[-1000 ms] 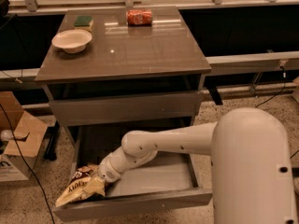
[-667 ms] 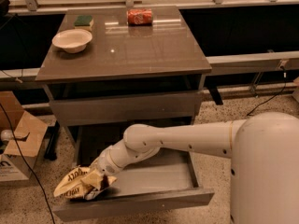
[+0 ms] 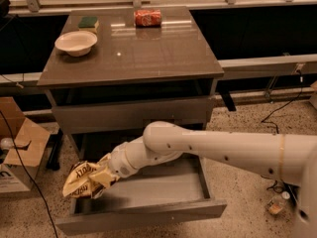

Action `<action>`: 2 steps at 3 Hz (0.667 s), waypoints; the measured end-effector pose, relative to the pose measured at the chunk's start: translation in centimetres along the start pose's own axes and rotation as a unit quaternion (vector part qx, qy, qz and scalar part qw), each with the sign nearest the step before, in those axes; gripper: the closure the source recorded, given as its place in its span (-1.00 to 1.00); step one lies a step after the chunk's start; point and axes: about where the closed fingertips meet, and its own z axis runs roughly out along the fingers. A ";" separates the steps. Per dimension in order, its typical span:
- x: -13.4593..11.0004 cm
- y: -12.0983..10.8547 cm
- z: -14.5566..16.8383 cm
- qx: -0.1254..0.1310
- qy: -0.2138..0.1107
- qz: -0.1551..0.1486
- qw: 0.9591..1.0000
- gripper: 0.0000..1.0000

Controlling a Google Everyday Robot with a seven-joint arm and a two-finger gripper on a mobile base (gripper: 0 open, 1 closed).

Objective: Pick brown chip bag from middle drawer and place on counter

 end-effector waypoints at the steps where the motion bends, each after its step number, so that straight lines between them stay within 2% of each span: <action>1: -3.7 1.1 -6.7 0.042 -0.023 -0.058 0.997 1.00; 2: -7.6 2.0 -13.9 0.079 -0.055 -0.115 0.989 1.00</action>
Offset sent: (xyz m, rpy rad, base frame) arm 0.0078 -0.1483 0.2332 0.1765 -0.4617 -0.0785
